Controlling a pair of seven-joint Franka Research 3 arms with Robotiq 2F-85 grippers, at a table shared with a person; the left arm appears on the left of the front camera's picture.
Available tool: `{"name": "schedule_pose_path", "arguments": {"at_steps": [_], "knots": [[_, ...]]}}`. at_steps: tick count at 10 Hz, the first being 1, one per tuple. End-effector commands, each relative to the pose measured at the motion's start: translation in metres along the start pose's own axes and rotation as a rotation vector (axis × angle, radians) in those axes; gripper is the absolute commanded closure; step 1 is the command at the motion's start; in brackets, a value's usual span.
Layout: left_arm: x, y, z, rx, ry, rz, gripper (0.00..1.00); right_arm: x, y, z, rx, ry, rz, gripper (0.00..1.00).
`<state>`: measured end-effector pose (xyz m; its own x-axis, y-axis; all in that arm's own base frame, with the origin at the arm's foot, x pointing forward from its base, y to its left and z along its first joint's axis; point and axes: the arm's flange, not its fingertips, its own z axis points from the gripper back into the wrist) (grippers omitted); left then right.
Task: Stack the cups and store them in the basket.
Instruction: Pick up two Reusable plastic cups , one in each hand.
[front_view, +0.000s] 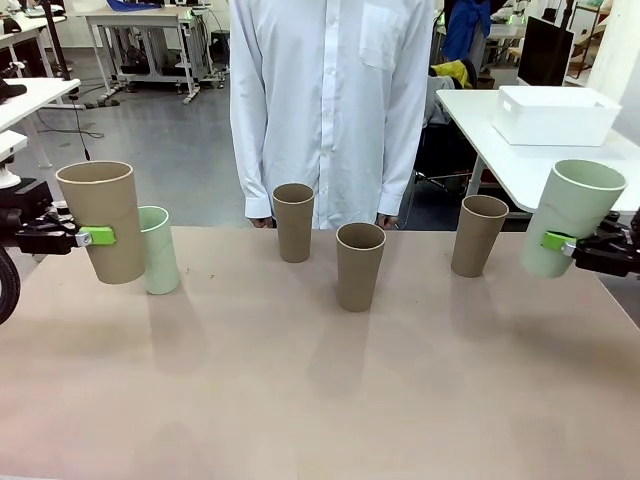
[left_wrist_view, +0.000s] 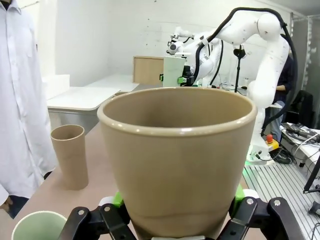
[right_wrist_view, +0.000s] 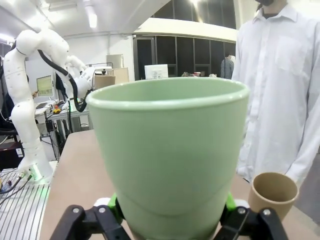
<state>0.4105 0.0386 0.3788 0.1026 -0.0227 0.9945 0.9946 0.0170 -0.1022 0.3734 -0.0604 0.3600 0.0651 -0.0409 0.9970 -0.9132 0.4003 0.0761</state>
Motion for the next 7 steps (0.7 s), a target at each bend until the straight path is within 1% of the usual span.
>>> {"name": "schedule_pose_path", "arguments": {"at_steps": [1, 3, 6, 7], "knots": [[-0.001, -0.008, -0.006, 0.055, -0.023, 0.021, 0.14, -0.011, 0.059, -0.027, -0.012, 0.023, -0.022, 0.17], [-0.007, -0.013, -0.009, 0.02, -0.035, 0.038, 0.14, -0.027, 0.073, -0.042, 0.015, 0.065, -0.047, 0.17], [-0.01, -0.016, -0.01, 0.006, -0.054, 0.035, 0.14, -0.038, 0.086, -0.049, 0.037, 0.059, -0.045, 0.17], [-0.011, -0.017, -0.011, -0.007, -0.045, 0.027, 0.14, -0.039, 0.091, -0.047, 0.05, 0.058, -0.044, 0.17]]}}
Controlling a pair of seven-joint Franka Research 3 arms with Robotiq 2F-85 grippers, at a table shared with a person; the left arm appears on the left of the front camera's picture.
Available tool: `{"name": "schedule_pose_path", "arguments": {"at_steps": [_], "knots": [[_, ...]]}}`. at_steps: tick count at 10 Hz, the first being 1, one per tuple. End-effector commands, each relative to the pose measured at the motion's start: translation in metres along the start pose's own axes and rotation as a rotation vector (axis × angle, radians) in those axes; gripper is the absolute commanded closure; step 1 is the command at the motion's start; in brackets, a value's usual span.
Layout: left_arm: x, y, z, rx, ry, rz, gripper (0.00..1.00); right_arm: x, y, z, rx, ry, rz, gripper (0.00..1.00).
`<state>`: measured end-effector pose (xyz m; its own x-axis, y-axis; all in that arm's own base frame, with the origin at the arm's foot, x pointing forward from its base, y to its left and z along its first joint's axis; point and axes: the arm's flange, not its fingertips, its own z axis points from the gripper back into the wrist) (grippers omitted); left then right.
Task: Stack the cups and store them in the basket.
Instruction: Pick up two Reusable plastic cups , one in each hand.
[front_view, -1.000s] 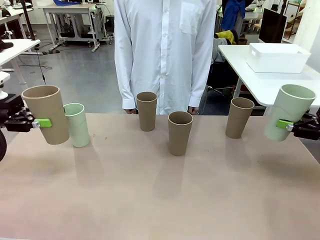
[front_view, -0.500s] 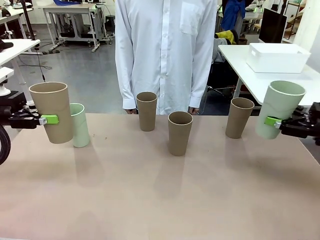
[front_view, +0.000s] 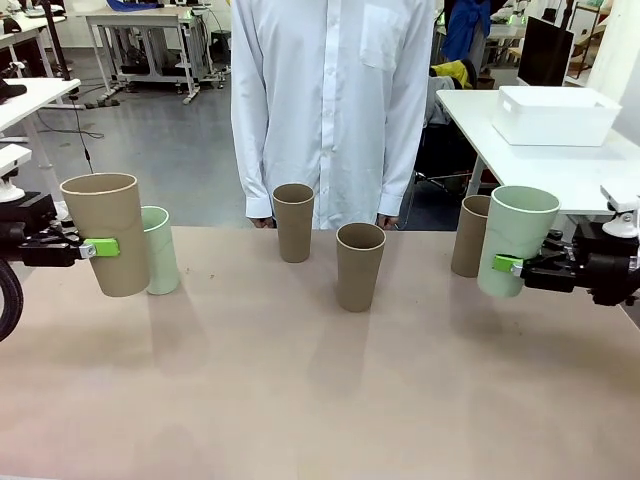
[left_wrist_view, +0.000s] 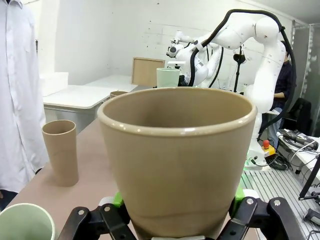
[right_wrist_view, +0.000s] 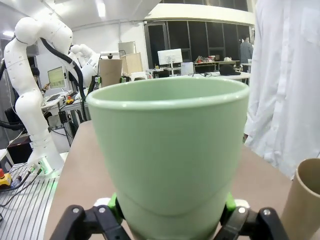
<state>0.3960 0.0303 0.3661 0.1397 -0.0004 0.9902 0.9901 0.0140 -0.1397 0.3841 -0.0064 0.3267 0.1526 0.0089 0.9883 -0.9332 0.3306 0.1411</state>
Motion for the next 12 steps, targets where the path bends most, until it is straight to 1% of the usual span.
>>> {"name": "schedule_pose_path", "arguments": {"at_steps": [1, 5, 6, 7, 12], "knots": [[0.001, -0.002, -0.005, -0.018, -0.01, -0.02, 0.14, -0.011, 0.084, 0.001, -0.016, -0.024, 0.019, 0.17], [0.001, 0.0, -0.004, -0.036, -0.005, -0.046, 0.14, -0.009, 0.086, 0.003, 0.002, -0.042, 0.015, 0.17], [0.0, 0.0, -0.002, -0.061, -0.002, -0.046, 0.14, 0.0, 0.0, 0.0, 0.006, -0.01, 0.001, 0.17], [-0.001, 0.0, -0.005, -0.018, 0.003, -0.021, 0.14, 0.0, 0.0, 0.0, 0.006, -0.01, 0.001, 0.17], [-0.001, 0.0, -0.005, -0.018, 0.003, -0.021, 0.14, 0.0, 0.0, 0.0, 0.006, -0.01, 0.001, 0.17]]}}
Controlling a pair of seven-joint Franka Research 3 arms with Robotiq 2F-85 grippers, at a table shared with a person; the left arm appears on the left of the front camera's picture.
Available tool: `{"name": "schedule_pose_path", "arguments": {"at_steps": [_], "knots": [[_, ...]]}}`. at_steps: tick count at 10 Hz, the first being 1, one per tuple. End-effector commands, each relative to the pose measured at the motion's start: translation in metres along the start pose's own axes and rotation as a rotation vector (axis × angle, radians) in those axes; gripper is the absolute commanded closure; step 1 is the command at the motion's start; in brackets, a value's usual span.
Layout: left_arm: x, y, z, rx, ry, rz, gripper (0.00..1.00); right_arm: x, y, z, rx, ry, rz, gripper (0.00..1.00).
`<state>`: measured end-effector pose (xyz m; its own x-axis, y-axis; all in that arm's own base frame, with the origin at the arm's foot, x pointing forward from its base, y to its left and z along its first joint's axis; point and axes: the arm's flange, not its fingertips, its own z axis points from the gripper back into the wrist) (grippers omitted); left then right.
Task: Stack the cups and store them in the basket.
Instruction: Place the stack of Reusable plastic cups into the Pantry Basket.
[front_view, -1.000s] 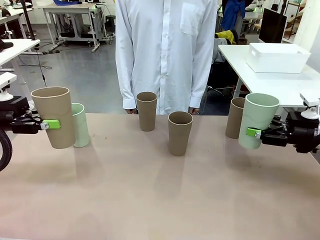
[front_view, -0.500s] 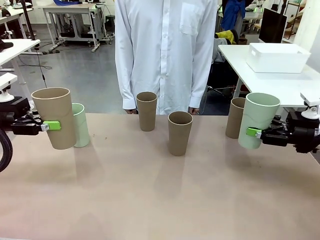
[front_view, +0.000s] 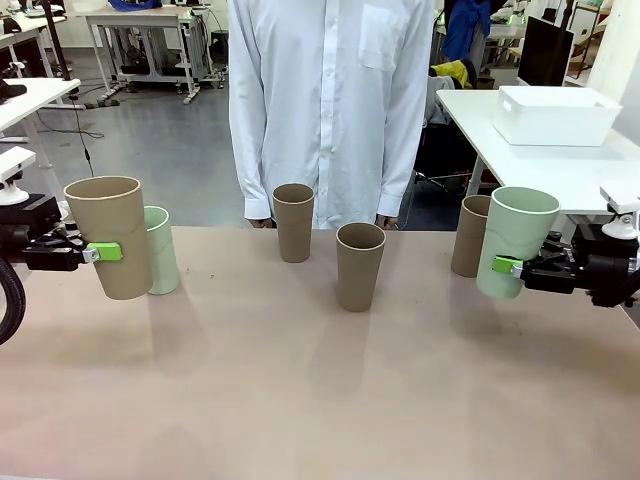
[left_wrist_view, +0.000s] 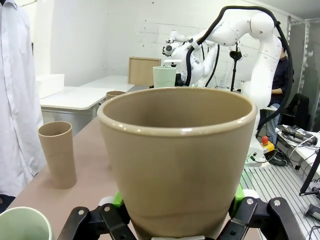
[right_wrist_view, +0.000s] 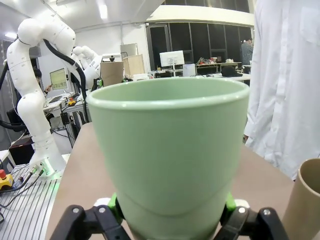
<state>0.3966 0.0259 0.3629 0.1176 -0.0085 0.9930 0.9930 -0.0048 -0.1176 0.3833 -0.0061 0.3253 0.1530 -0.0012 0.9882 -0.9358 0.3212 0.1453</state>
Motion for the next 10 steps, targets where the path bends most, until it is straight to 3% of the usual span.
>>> {"name": "schedule_pose_path", "arguments": {"at_steps": [1, 10], "knots": [[0.002, -0.0005, -0.0004, 0.001, -0.005, 0.001, 0.14, 0.0019, -0.0002, 0.0003, -0.004, 0.0, 0.005, 0.17], [0.002, -0.0005, -0.0004, 0.001, -0.005, 0.001, 0.14, 0.0019, -0.0002, 0.0003, -0.004, 0.0, 0.005, 0.17]]}}
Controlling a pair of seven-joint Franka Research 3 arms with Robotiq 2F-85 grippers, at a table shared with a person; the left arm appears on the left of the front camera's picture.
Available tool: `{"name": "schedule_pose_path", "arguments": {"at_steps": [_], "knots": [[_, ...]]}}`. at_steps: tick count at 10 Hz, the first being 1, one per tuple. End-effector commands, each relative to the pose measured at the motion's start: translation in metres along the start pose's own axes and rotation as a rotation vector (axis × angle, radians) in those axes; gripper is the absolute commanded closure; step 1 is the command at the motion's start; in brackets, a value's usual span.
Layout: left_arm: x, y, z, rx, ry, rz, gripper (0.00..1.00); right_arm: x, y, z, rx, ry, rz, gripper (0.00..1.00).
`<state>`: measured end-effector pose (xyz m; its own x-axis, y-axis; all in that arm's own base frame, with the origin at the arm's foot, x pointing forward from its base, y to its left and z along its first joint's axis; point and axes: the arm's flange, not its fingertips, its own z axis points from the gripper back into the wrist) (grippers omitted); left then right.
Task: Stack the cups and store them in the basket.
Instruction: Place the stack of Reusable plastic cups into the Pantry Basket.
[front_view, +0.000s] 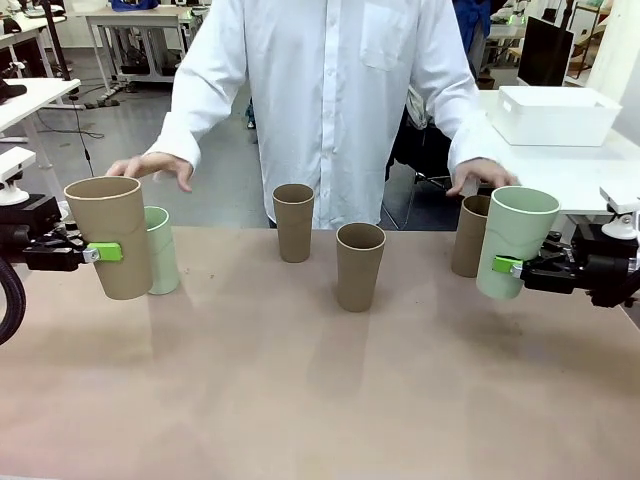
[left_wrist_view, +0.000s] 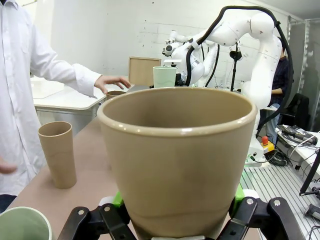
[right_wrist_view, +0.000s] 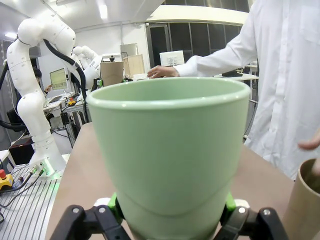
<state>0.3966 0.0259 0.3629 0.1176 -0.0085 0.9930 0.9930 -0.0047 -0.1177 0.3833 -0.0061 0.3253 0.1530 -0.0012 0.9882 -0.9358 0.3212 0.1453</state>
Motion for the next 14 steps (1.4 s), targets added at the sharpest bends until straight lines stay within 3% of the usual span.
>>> {"name": "schedule_pose_path", "arguments": {"at_steps": [1, 14], "knots": [[0.002, -0.0005, -0.0004, 0.001, -0.005, 0.001, 0.14, 0.0019, -0.0002, 0.0003, -0.004, 0.0, 0.005, 0.17], [0.002, -0.0005, -0.0004, 0.001, -0.005, 0.001, 0.14, 0.0019, -0.0002, 0.0003, -0.004, 0.0, 0.005, 0.17]]}}
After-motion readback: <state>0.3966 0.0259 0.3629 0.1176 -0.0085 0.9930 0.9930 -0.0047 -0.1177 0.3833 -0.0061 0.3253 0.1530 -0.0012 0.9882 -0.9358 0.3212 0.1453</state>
